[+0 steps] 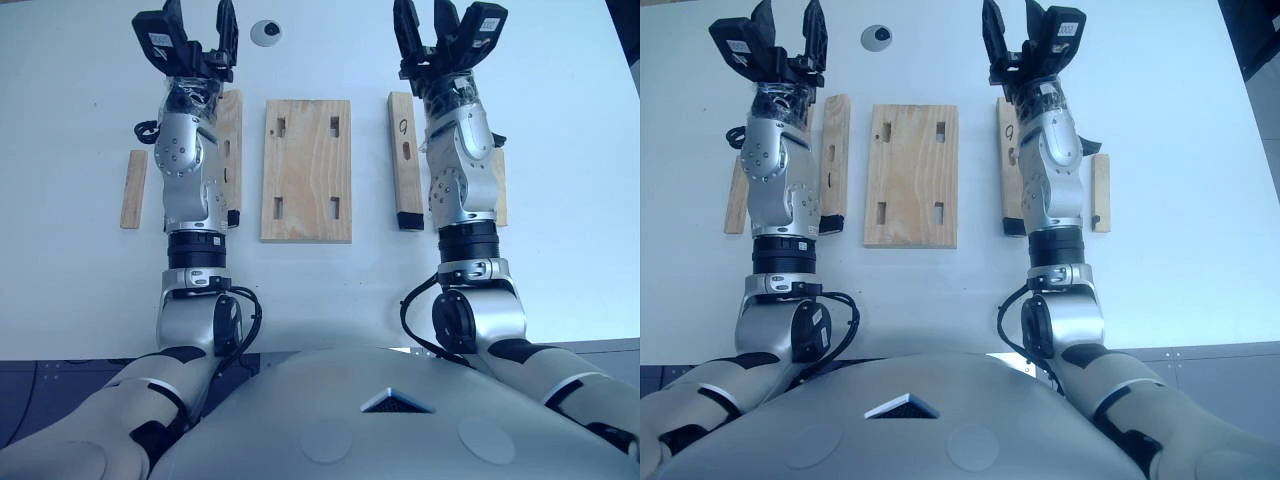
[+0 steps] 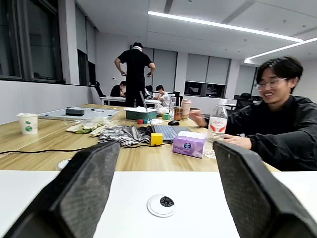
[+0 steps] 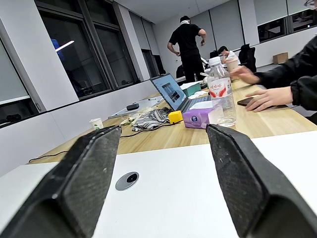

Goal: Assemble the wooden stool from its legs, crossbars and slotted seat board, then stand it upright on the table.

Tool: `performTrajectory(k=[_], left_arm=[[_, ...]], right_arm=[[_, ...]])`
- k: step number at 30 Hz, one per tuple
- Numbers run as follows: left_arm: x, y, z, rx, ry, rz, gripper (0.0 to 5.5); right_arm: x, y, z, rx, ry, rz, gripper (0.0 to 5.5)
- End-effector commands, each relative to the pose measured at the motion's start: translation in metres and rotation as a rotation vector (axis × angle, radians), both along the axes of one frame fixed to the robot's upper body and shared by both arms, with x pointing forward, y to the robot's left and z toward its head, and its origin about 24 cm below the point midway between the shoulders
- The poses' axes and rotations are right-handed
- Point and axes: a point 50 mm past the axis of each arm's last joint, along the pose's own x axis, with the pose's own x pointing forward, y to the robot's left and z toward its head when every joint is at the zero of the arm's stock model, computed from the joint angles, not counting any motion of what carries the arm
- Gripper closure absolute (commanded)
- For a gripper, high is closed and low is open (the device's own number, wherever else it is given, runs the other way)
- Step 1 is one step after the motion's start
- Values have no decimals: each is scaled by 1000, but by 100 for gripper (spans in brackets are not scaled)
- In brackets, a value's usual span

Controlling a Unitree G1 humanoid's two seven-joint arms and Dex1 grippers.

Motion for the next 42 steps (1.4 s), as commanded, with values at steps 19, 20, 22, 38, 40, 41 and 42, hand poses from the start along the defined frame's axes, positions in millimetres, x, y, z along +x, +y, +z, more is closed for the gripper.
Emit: performTrajectory(k=[19, 20, 22, 38, 40, 41, 42], left_arm=[[-11, 15, -13, -27, 44, 94, 208], [-12, 14, -14, -29, 46, 98, 208], [-12, 12, -15, -30, 50, 100, 208], [-40, 35, -28, -16, 109, 207, 208], [-44, 35, -29, -13, 118, 202, 208], [-46, 34, -28, -11, 120, 201, 208], [-47, 35, -28, -10, 122, 203, 208]], right_arm=[[0, -8, 5, -53, -5, -2, 232], [0, -9, 5, -62, -5, -9, 232], [0, -11, 6, -80, -17, -11, 232], [-106, -134, -43, -415, 281, -169, 232], [-131, -135, -59, -419, 382, -196, 232], [-141, -134, -64, -416, 418, -202, 232], [-148, -132, -67, -417, 446, -203, 232]])
